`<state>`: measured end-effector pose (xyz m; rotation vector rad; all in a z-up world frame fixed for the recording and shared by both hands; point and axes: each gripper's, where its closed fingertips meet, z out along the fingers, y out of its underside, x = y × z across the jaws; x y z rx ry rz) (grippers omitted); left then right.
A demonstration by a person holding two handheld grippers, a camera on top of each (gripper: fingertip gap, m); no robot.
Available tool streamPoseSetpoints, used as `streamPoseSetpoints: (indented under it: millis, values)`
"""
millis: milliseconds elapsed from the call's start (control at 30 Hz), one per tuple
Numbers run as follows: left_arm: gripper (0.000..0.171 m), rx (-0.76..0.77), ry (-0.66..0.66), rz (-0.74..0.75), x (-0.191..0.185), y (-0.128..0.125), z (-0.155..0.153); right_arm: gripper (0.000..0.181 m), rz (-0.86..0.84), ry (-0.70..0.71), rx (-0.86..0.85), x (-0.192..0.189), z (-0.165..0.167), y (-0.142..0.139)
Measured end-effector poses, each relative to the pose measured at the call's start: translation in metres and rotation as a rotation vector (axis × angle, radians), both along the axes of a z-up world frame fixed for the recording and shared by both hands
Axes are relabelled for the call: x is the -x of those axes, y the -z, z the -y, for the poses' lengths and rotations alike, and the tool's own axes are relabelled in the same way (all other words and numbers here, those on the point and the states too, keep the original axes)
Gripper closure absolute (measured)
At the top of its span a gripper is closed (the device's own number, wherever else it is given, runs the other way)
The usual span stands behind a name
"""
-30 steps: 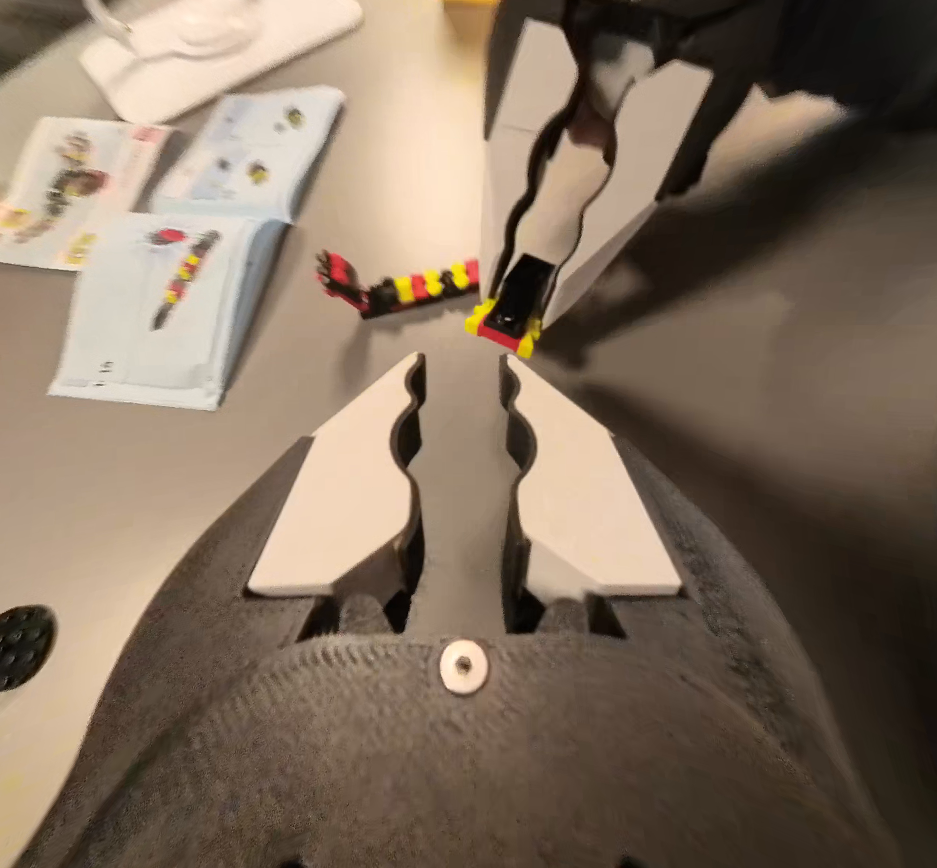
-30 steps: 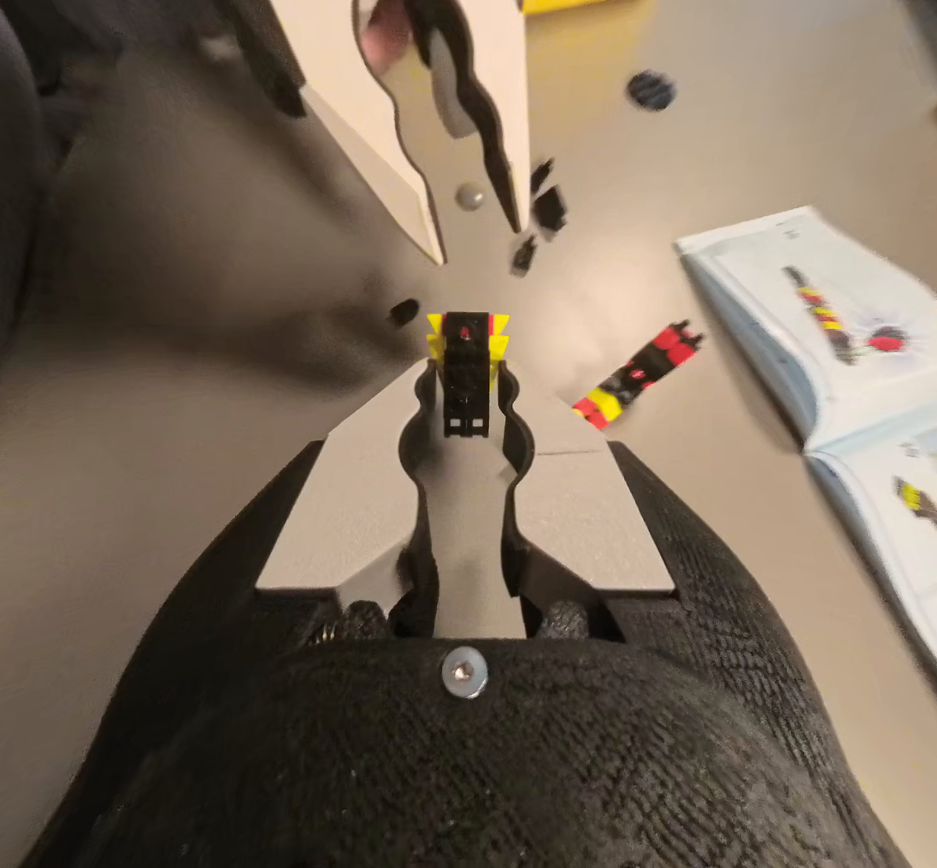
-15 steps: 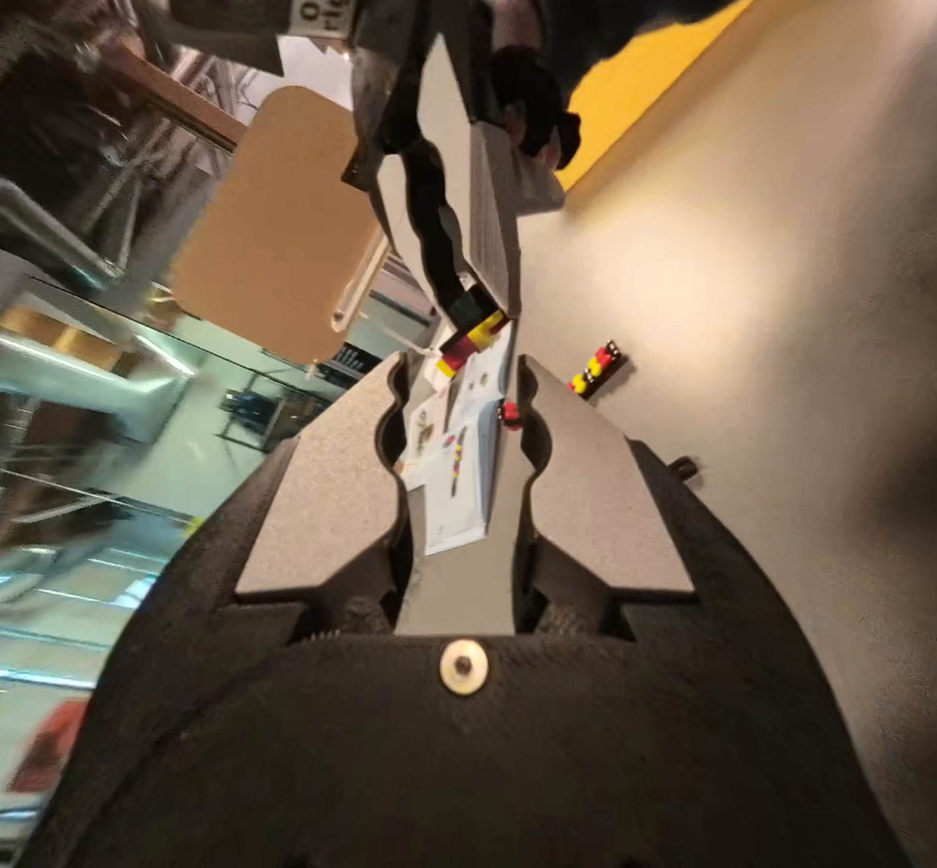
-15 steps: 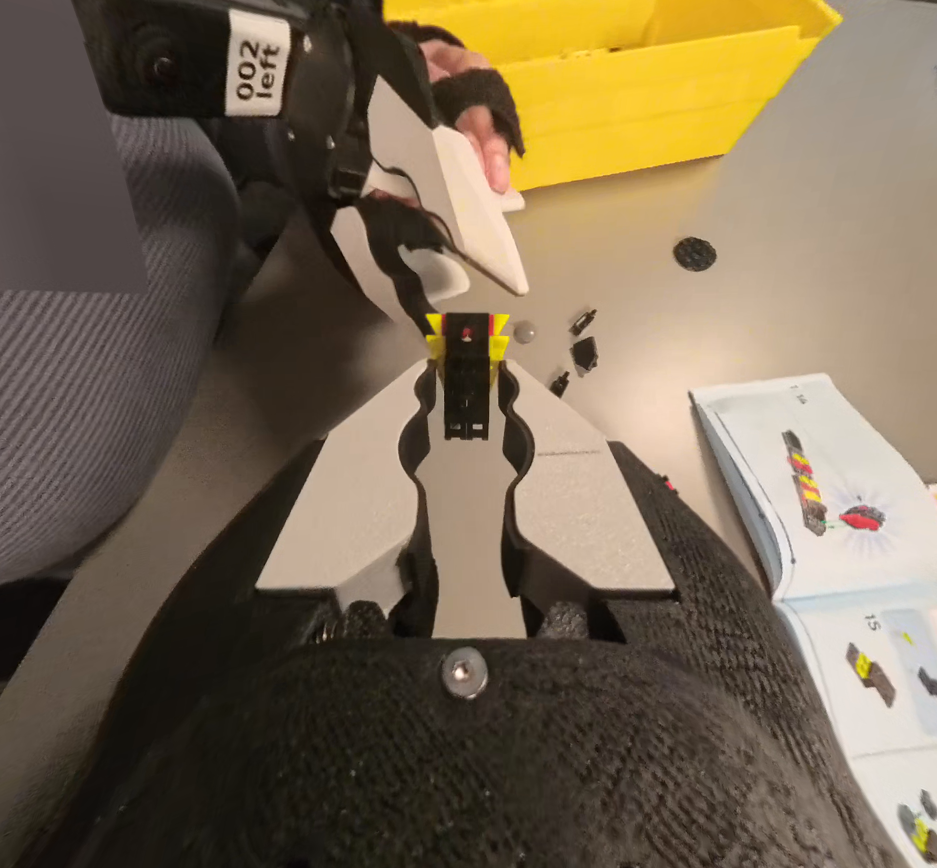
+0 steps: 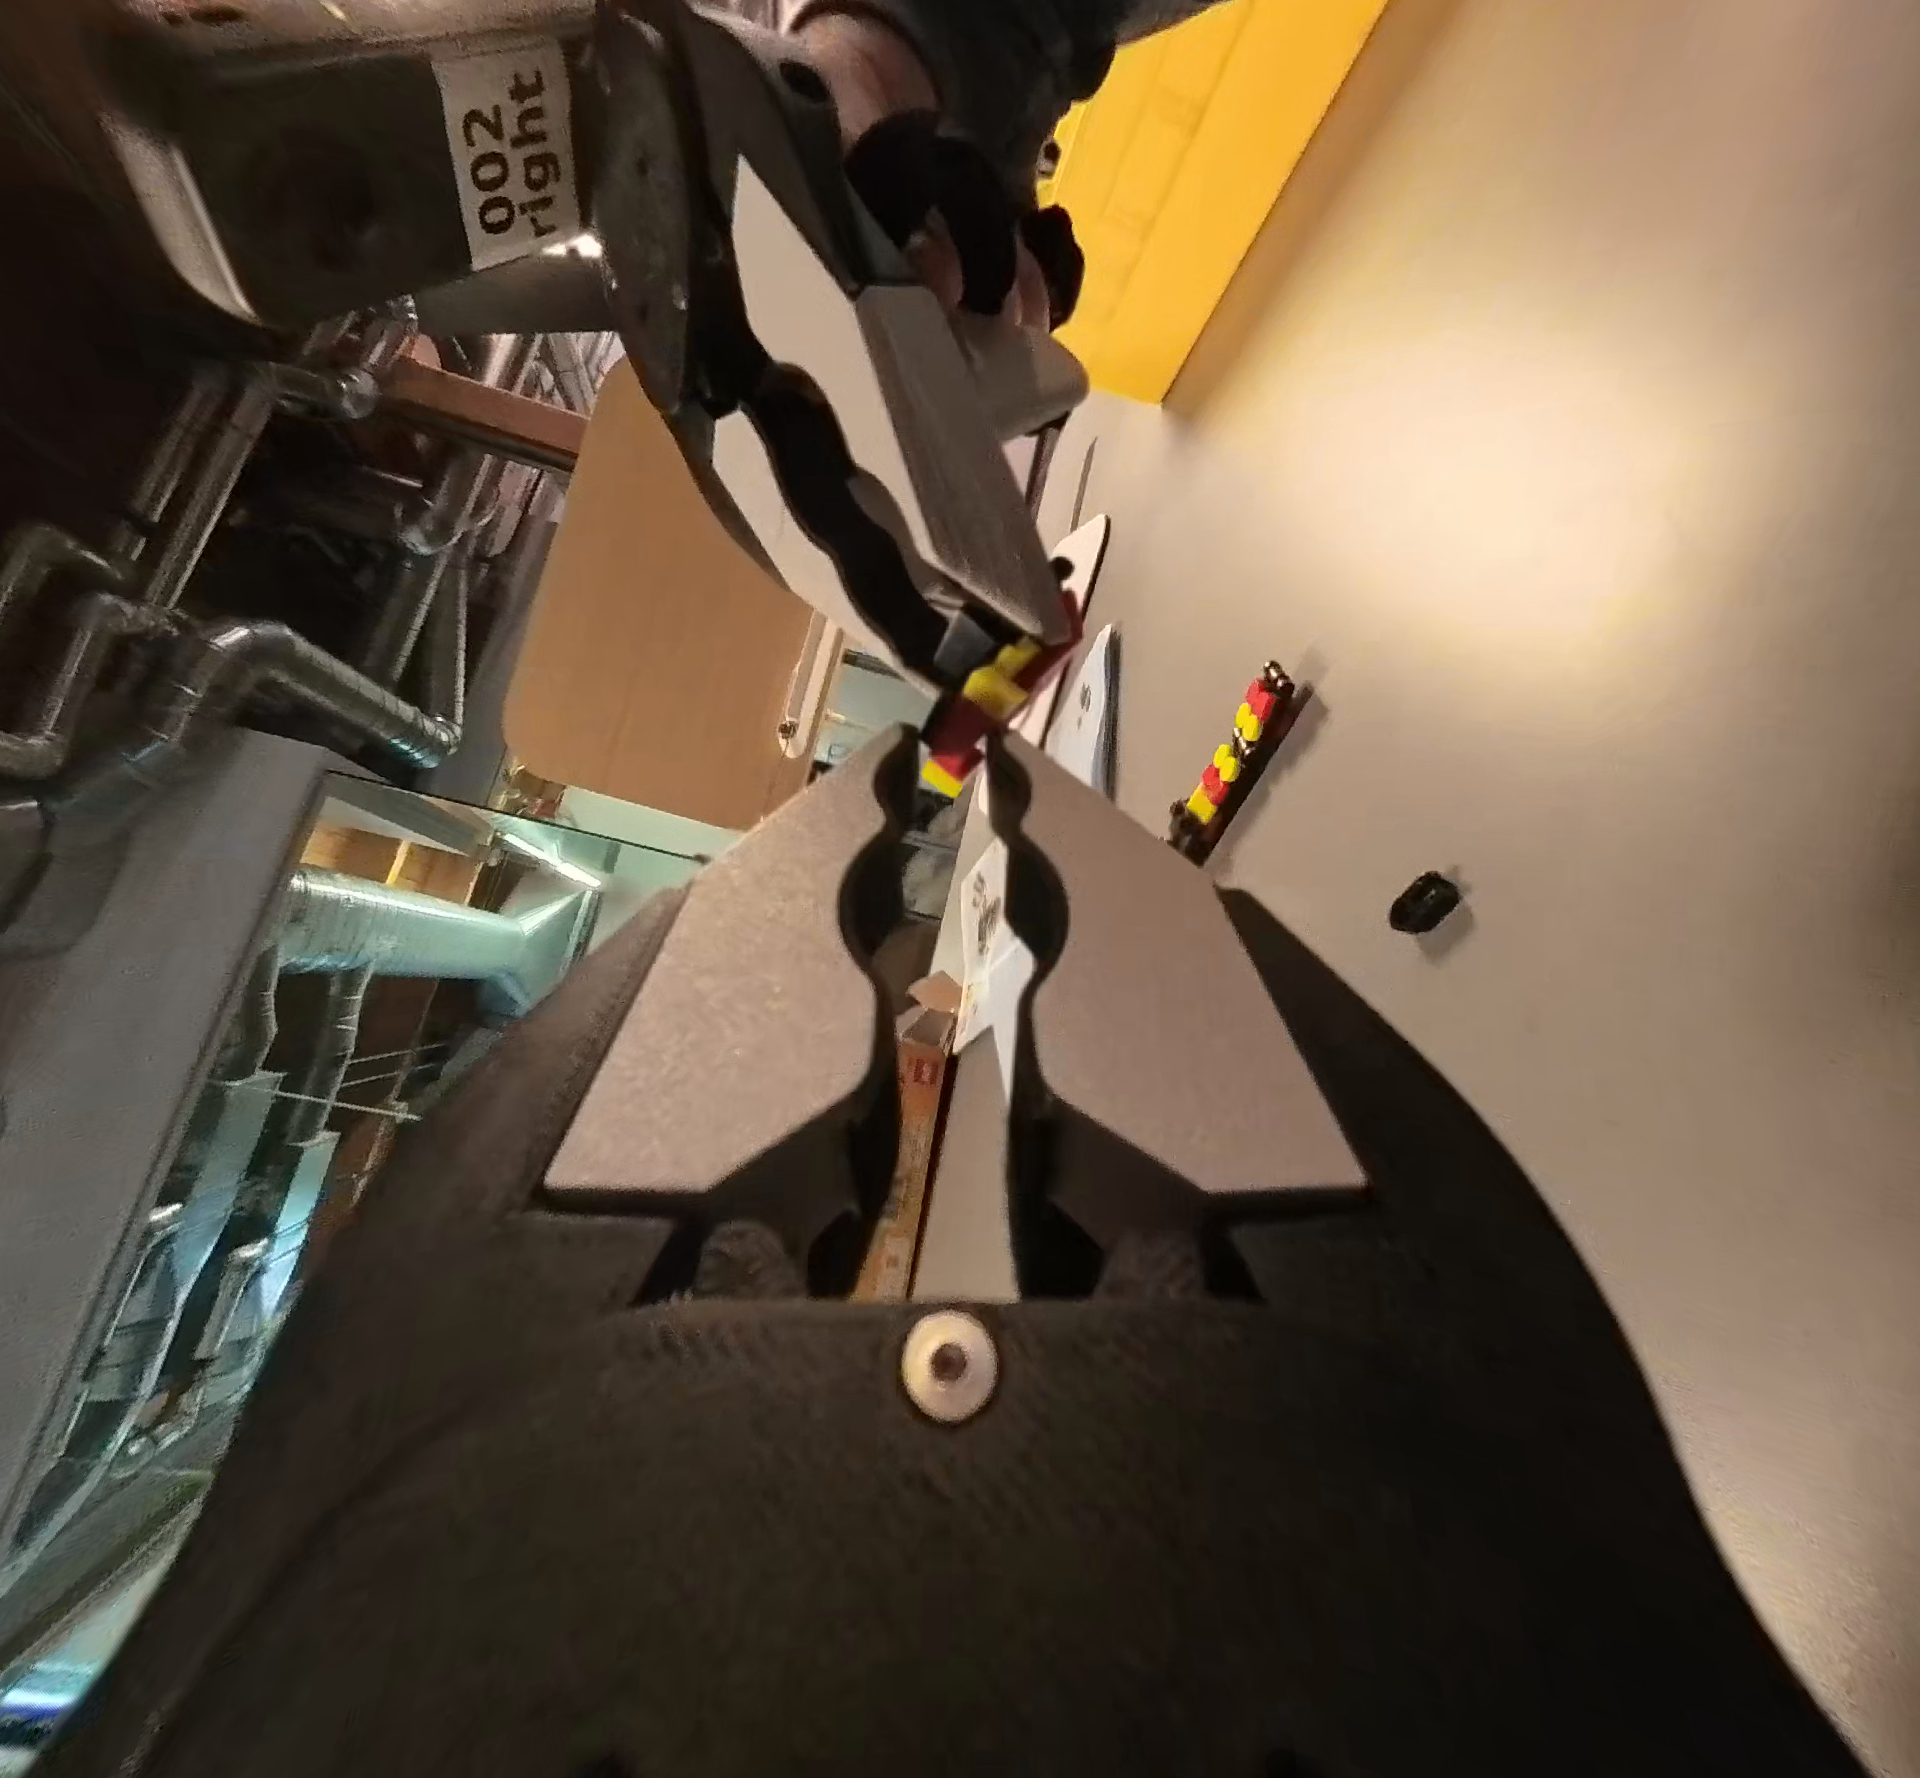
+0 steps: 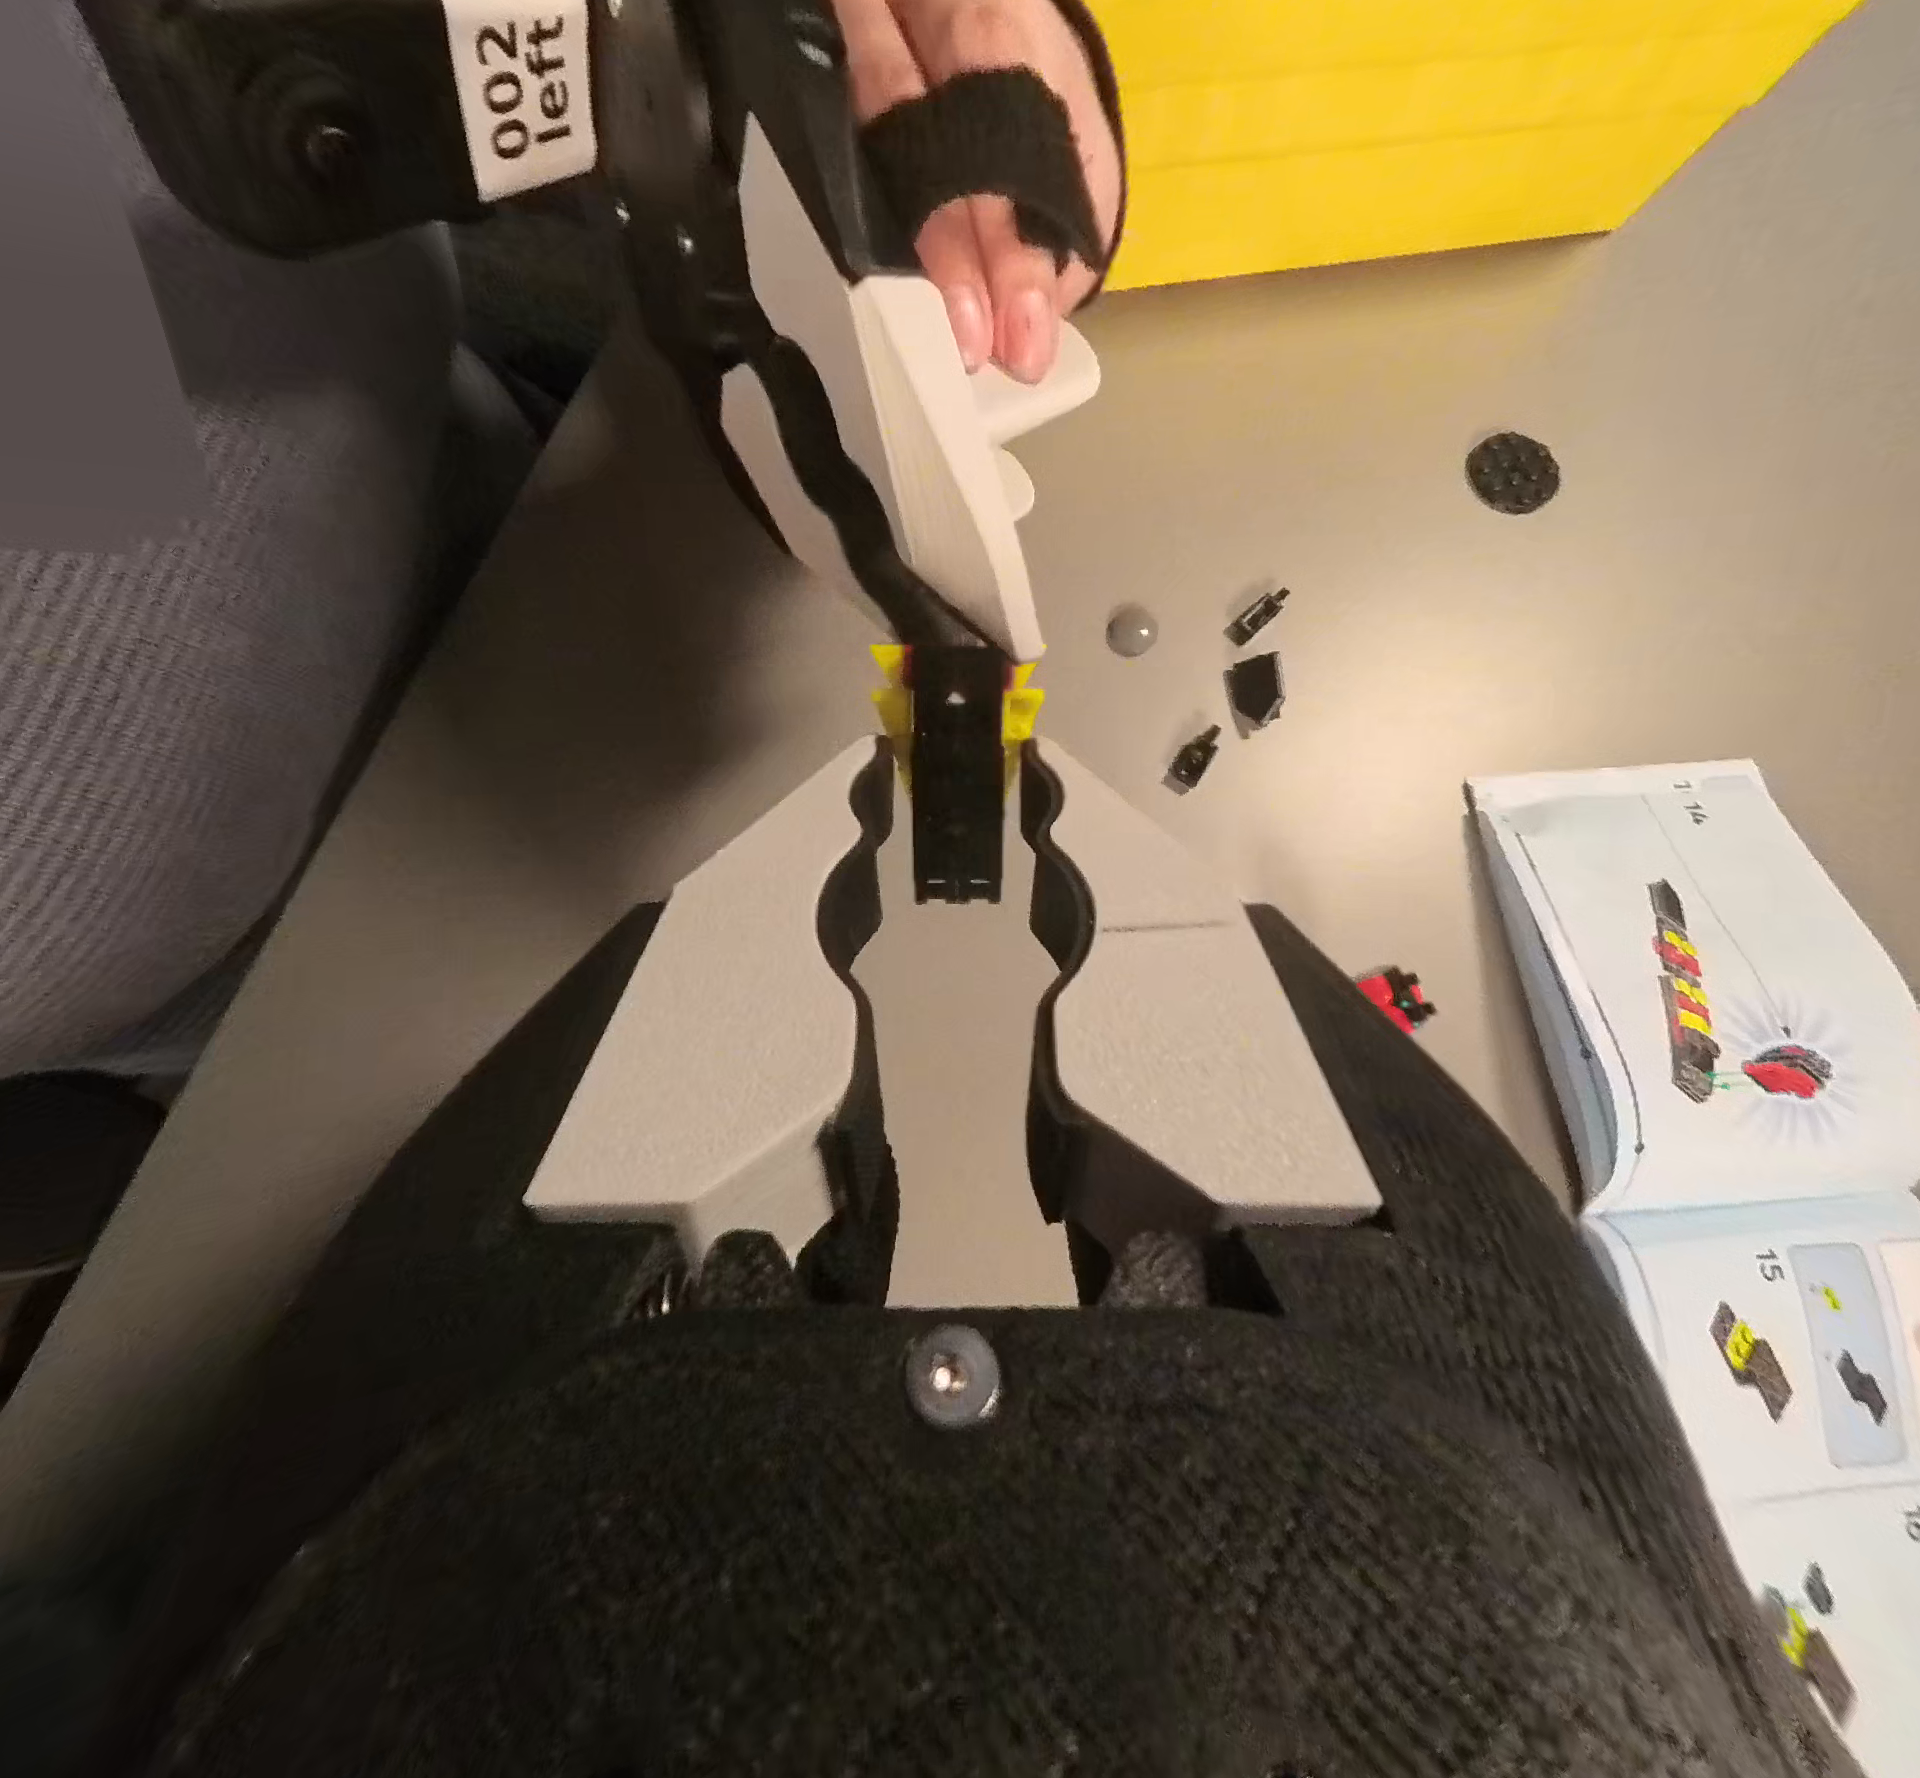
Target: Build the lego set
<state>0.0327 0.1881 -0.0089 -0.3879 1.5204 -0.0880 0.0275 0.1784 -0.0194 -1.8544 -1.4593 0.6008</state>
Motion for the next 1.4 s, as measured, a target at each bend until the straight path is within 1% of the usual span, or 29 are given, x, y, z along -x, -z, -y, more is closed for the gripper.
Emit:
streamPoseSetpoints:
  millis: [100,133,167,200,233,333,400,467,500,567,633,767,800,833,867,933,967,1033,1100,1167,1267,1400]
  values:
    - [0.160,0.024,-0.066,-0.022,0.000,0.005,-0.011,0.159,0.032,0.061,-0.044,-0.002,-0.011,0.003]
    - [0.160,0.025,-0.098,-0.019,0.000,0.005,-0.017,0.156,0.043,0.096,-0.081,-0.004,-0.017,0.002]
    - [0.160,0.031,-0.135,-0.022,0.000,0.005,-0.023,0.147,0.060,0.138,-0.133,-0.006,-0.024,0.000]
    - [0.161,0.047,-0.170,-0.027,0.000,0.006,-0.029,0.140,0.085,0.180,-0.201,-0.009,-0.031,-0.003]
    - [0.161,0.065,-0.198,-0.022,0.000,0.006,-0.034,0.137,0.110,0.215,-0.285,-0.011,-0.038,-0.007]
    - [0.161,0.140,-0.271,-0.026,0.002,0.007,-0.048,0.137,0.181,0.276,-0.544,-0.008,-0.046,-0.021]
    - [0.161,0.188,-0.303,-0.021,0.003,0.007,-0.055,0.138,0.328,0.308,-0.679,-0.011,-0.050,-0.015]
    - [0.161,0.231,-0.325,-0.017,0.004,0.007,-0.060,0.141,0.458,0.340,-0.781,-0.015,-0.055,-0.008]
    - [0.161,0.245,-0.329,-0.013,0.004,0.007,-0.061,0.144,0.494,0.354,-0.811,-0.016,-0.058,-0.005]
    - [0.161,0.267,-0.322,-0.005,0.005,0.005,-0.060,0.151,0.511,0.374,-0.831,-0.016,-0.061,0.001]
    - [0.161,0.280,-0.310,0.005,0.005,0.003,-0.059,0.162,0.498,0.401,-0.867,-0.017,-0.066,-0.001]
    - [0.161,0.323,-0.252,0.042,0.007,-0.005,-0.051,0.163,0.444,0.382,-0.908,-0.016,-0.068,-0.007]
    - [0.161,0.352,-0.205,0.053,0.008,-0.008,-0.045,0.163,0.409,0.365,-0.913,-0.015,-0.067,-0.009]
    - [0.160,0.409,-0.120,0.070,0.008,-0.013,-0.034,0.163,0.352,0.341,-0.920,-0.012,-0.065,-0.012]
    - [0.153,0.496,-0.026,0.117,0.010,-0.023,-0.023,0.163,0.271,0.311,-0.927,-0.007,-0.061,-0.017]
    - [0.137,0.672,0.153,0.159,0.017,-0.042,-0.004,0.163,0.092,0.251,-0.902,0.003,-0.050,-0.028]
    - [0.133,0.737,0.194,0.181,0.020,-0.049,-0.003,0.163,0.009,0.212,-0.879,0.008,-0.043,-0.033]
    - [0.128,0.808,0.235,0.168,0.022,-0.051,-0.004,0.163,-0.120,0.138,-0.844,0.017,-0.030,-0.039]
    - [0.130,0.807,0.253,0.130,0.022,-0.046,-0.002,0.163,-0.176,0.087,-0.811,0.022,-0.022,-0.039]
    - [0.135,0.753,0.241,0.100,0.019,-0.039,0.001,0.163,-0.197,0.058,-0.797,0.025,-0.018,-0.037]
    - [0.149,0.690,0.249,0.069,0.018,-0.032,0.008,0.163,-0.187,0.037,-0.796,0.026,-0.015,-0.033]
    - [0.150,0.662,0.231,0.061,0.018,-0.029,0.006,0.162,-0.150,0.047,-0.784,0.024,-0.018,-0.030]
